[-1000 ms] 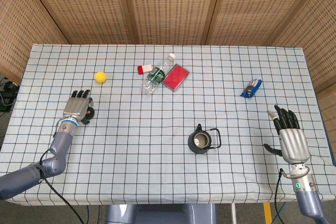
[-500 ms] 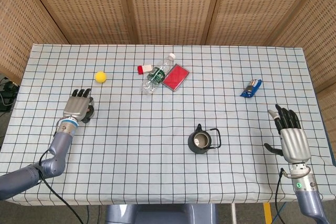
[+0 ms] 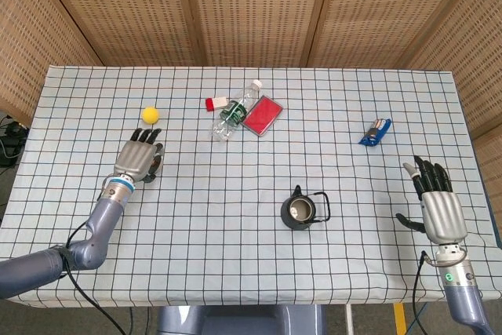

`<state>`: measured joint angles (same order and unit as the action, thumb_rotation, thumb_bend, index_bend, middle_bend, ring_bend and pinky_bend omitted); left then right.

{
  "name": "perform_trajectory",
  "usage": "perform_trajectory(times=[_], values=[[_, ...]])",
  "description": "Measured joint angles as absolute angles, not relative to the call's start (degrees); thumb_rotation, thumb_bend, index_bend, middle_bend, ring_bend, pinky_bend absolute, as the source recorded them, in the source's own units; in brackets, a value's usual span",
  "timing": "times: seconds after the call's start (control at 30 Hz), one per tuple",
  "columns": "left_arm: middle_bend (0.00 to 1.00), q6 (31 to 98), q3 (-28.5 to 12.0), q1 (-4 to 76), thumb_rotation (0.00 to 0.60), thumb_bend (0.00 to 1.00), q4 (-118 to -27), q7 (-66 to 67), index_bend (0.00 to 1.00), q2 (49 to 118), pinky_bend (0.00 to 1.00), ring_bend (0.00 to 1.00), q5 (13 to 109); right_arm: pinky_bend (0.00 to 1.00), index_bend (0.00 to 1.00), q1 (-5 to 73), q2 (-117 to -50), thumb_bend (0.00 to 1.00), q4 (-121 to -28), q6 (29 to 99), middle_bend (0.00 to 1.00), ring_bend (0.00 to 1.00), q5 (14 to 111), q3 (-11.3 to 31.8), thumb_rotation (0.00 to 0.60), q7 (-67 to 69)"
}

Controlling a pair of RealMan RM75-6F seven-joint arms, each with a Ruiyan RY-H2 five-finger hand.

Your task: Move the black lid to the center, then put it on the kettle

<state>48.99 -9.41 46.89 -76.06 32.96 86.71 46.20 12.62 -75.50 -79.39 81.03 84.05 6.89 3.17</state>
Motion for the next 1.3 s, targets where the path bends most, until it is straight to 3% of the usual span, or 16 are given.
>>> perform_trajectory(times=[0.27, 0.73, 0.83, 1.0, 1.3], values=[[0.00, 50.6, -9.8, 50.5, 0.600, 0.28, -78.7, 38.0, 0.42, 89.4, 0.00, 0.00, 44.7, 0.00, 0.12, 12.6, -75.3, 0.17, -79.5, 81.0, 0.00, 0.00, 84.1, 6.9, 0.600, 3.9], [0.00, 51.7, -10.5, 58.5, 0.600, 0.28, -77.3, 47.3, 0.40, 100.0, 0.00, 0.00, 38.8, 0.00, 0.12, 12.5, -74.6, 0.17, -79.6, 80.9, 0.00, 0.00, 83.6, 7.3, 0.600, 5.3], [0.00, 52.0, -10.5, 59.7, 0.600, 0.27, -76.4, 48.4, 0.31, 101.9, 0.00, 0.00, 37.5, 0.00, 0.12, 12.5, -74.5, 0.17, -79.6, 80.9, 0.00, 0.00, 83.7, 7.2, 0.600, 5.5], [0.00, 52.9, -10.3, 60.3, 0.600, 0.17, -76.2, 48.4, 0.04, 103.1, 0.00, 0.00, 37.7, 0.00, 0.12, 12.5, -74.5, 0.17, -79.7, 81.0, 0.00, 0.00, 83.9, 7.2, 0.600, 5.4], [0.00, 57.3, -9.6, 57.3, 0.600, 0.16, -81.6, 44.8, 0.01, 99.5, 0.00, 0.00, 41.4, 0.00, 0.12, 12.3, -73.9, 0.17, -80.4, 80.9, 0.00, 0.00, 83.6, 7.1, 0.600, 5.3]])
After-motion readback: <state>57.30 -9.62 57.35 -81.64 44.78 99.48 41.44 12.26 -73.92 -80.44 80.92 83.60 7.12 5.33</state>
